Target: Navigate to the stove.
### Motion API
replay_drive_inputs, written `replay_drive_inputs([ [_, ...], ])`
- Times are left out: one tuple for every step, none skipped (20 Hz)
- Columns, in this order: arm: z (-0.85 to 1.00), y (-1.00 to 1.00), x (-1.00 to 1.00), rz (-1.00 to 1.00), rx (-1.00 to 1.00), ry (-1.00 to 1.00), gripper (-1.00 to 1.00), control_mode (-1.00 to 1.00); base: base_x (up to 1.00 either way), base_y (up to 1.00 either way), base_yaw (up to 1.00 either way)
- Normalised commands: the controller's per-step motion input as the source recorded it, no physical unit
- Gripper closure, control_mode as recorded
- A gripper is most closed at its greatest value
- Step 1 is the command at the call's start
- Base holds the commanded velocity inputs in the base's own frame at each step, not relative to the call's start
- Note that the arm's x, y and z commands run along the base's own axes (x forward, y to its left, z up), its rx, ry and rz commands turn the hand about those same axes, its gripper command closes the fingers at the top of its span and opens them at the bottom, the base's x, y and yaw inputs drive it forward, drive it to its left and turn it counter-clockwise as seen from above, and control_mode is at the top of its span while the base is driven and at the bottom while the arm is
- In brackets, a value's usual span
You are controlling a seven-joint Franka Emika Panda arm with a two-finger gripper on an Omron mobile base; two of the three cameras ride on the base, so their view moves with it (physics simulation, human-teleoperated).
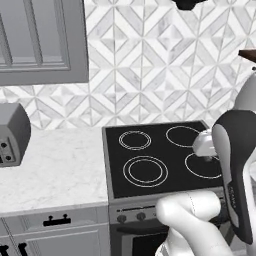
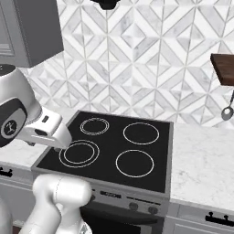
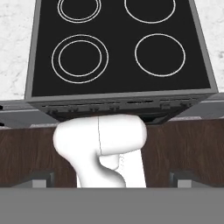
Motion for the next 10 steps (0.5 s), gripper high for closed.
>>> replay_drive_inputs([
  [0.0,0.0,0.0,0.0,0.0,0.0,-1.0,1.0,0.56,-0.06,0.0],
  [0.0,0.0,0.0,0.0,0.0,0.0,-1.0,1.0,0.44,-0.19,0.0],
  [0.0,0.0,0.0,0.0,0.0,0.0,-1.0,1.0,0.41,-0.26,0.0],
  [0.0,0.0,0.0,0.0,0.0,0.0,-1.0,1.0,0.35,-0.31,0.0],
  [0.0,0.0,0.0,0.0,0.0,0.0,-1.0,1.0,0.34,-0.29,-0.01],
  [0.0,0.0,0.0,0.0,0.0,0.0,-1.0,1.0,0.25,-0.34,-0.08],
  [0.0,0.0,0.0,0.0,0.0,0.0,-1.0,1.0,0.26,-0.31,-0.12],
  [0.0,0.0,0.0,0.0,0.0,0.0,-1.0,1.0,0.28,-0.26,-0.12],
  [0.0,0.0,0.0,0.0,0.0,0.0,-1.0,1.0,0.28,-0.22,-0.13],
  [0.0,0.0,0.0,0.0,0.0,0.0,-1.0,1.0,0.27,-0.19,-0.13],
])
